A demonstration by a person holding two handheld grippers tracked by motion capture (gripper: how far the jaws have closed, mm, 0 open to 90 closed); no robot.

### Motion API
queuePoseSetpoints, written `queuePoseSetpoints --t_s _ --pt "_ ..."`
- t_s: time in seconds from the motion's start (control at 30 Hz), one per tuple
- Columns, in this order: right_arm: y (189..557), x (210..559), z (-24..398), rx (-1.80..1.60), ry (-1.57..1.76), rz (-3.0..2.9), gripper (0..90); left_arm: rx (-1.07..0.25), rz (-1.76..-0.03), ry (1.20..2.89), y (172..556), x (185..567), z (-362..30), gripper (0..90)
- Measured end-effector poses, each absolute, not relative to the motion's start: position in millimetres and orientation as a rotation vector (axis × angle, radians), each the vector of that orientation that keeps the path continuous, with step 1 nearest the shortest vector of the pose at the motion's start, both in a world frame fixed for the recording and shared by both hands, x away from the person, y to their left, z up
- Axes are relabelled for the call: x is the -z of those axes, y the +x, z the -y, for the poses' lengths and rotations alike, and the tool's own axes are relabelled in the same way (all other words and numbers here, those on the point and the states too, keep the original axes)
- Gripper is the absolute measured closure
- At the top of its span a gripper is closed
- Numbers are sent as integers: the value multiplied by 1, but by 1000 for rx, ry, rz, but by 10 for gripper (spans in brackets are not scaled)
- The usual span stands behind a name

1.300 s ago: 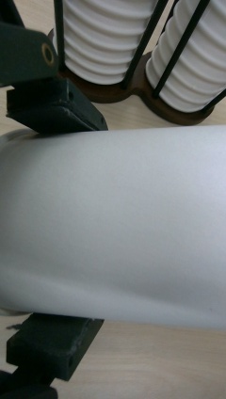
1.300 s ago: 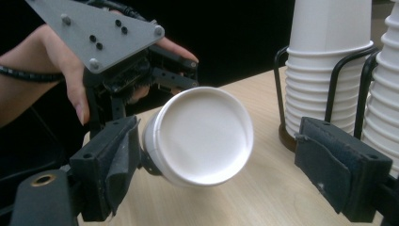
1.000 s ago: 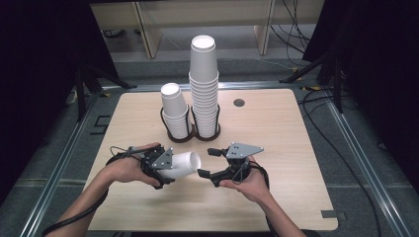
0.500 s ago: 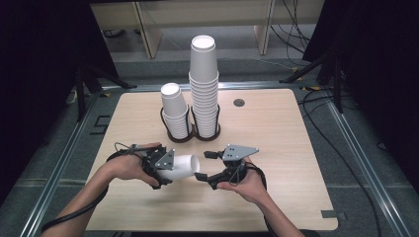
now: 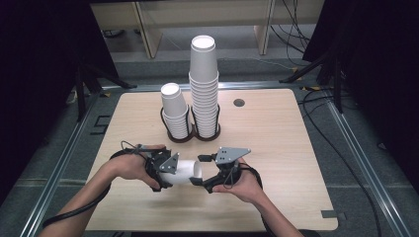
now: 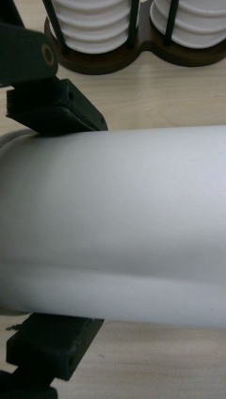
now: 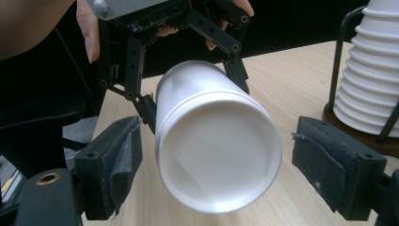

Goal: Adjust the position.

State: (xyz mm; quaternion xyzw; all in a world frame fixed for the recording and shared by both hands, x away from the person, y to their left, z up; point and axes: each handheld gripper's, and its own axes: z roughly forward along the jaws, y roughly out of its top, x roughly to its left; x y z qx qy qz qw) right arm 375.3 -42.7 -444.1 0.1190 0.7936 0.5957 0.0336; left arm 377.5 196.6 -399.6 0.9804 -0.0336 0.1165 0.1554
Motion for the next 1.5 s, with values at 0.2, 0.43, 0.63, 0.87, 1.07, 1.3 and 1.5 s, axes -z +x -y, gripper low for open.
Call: queuePoseSetpoints --t_s 0.2,0.43,0.63,0.87,1.07,1.3,1.5 --pt "373 447 36 -1829 380 -2477 178 -325 95 2797 377 400 -197 182" --pt "376 447 33 -1836 339 -2481 208 -318 105 2797 375 400 -197 182" --pt "375 449 32 -1835 329 -2510 219 -317 125 2800 375 399 -196 181" --pt "376 450 35 -1838 318 -2511 245 -314 137 2796 375 399 -196 181" --pt "376 450 36 -1838 302 -2508 262 -312 145 2790 375 399 -195 180" --pt "375 451 38 -1837 319 -2508 271 -317 156 2763 377 400 -195 167" --pt "375 450 43 -1825 308 -2494 276 -318 170 2690 378 401 -199 135"
